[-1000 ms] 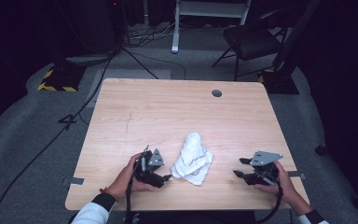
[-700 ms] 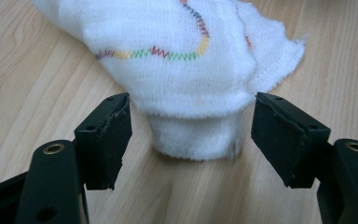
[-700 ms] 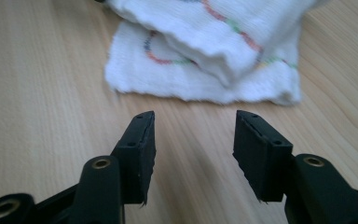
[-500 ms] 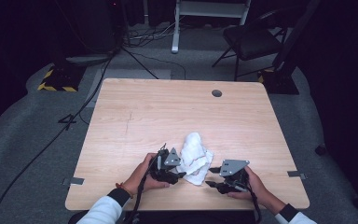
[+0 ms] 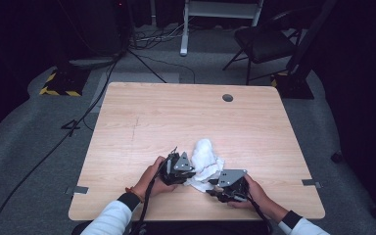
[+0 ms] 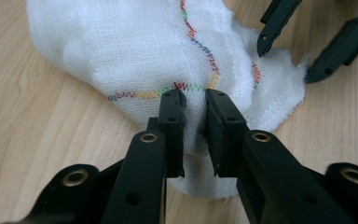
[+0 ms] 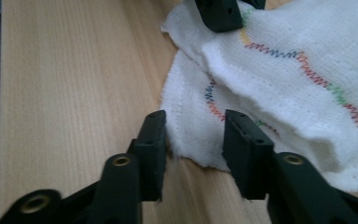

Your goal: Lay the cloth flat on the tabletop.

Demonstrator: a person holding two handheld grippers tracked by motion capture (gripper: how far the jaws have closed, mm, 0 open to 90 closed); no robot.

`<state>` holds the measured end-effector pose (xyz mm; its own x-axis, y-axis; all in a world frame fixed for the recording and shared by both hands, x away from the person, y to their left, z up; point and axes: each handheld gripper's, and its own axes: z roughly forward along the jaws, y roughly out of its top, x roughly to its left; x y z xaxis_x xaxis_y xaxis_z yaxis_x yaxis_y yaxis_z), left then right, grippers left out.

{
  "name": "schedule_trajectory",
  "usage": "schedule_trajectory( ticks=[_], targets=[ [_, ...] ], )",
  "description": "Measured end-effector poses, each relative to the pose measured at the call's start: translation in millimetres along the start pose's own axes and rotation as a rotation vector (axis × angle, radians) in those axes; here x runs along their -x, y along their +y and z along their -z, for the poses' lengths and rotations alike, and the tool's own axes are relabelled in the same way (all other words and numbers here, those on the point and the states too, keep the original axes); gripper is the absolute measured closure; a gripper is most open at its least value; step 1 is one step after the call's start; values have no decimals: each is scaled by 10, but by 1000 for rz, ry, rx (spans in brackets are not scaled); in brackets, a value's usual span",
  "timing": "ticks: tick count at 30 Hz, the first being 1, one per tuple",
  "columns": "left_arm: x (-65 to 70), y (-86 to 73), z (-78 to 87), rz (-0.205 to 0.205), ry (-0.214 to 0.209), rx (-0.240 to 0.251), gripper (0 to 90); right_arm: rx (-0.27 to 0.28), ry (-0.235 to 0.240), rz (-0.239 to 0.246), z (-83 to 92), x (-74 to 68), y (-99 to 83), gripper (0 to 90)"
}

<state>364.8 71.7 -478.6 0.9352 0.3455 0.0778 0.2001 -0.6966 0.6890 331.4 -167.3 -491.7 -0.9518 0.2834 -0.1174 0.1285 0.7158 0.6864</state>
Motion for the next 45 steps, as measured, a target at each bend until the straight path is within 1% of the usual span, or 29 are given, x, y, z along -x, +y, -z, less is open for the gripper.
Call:
schedule_trajectory(
  ticks=[3,6,10,12,13,14,15,17,20,22,24,25,27,28,29,30,31,32,33,34,35,36,37,39,40,42,43,44,45],
  targets=[
    [-51,-11,76,7,13,16,802,-5,-8,1,12,24,-13,772],
    [-108,-44,176,8,30,31,808,-8,-26,3,54,54,-34,849],
    [-233,-136,330,70,64,74,809,12,-52,-22,158,132,-73,862],
    [-281,-170,383,88,77,78,809,20,-70,-36,220,174,-97,864],
    [-281,-170,383,88,77,78,809,28,-76,-43,255,198,-109,865],
    [-333,-218,444,113,91,85,809,38,-84,-52,296,227,-124,865],
    [-349,-235,461,120,95,85,809,44,-91,-59,332,249,-136,866],
    [-393,-287,510,137,116,80,809,51,-109,-72,396,294,-160,867],
    [-469,-390,586,185,133,77,806,66,-130,-96,482,365,-203,868],
    [-503,-444,611,200,129,67,806,68,-137,-102,519,401,-232,868],
    [-513,-469,613,203,126,59,805,68,-137,-118,549,433,-262,870],
    [-522,-498,611,215,120,45,805,64,-140,-118,559,442,-275,878],
    [-523,-509,608,217,123,34,801,51,-154,-115,573,453,-293,900],
    [-542,-552,615,226,136,14,786,51,-156,-125,589,469,-313,900],
    [-562,-586,626,249,124,16,777,59,-156,-133,600,483,-325,900],
    [-571,-610,635,258,119,18,755,67,-154,-142,618,502,-343,900],
    [-568,-629,645,264,126,20,720,67,-152,-148,622,509,-352,898],
    [-568,-629,645,264,126,20,703,66,-152,-148,613,511,-355,890],
    [-562,-657,670,267,111,34,669,63,-149,-144,600,507,-350,870],
    [-553,-668,679,277,119,35,628,60,-144,-138,587,500,-344,856],
    [-553,-668,679,277,119,35,560,56,-140,-130,570,484,-334,839],
    [-543,-675,688,289,130,23,560,56,-140,-130,570,484,-334,839],
    [-520,-683,697,292,131,23,496,55,-130,-118,550,461,-323,815],
    [-458,-666,701,273,126,39,420,50,-118,-105,522,434,-303,764],
    [-404,-621,691,263,116,55,371,54,-93,-102,492,418,-285,705],
    [-325,-505,638,222,123,65,341,47,-89,-96,455,396,-262,660],
    [-325,-505,638,222,123,65,325,47,-89,-96,455,396,-262,660],
    [-256,-387,549,191,110,70,322,41,-77,-84,401,360,-229,618],
    [-219,-329,501,167,100,67,320,35,-74,-74,374,347,-212,611]
  ],
)
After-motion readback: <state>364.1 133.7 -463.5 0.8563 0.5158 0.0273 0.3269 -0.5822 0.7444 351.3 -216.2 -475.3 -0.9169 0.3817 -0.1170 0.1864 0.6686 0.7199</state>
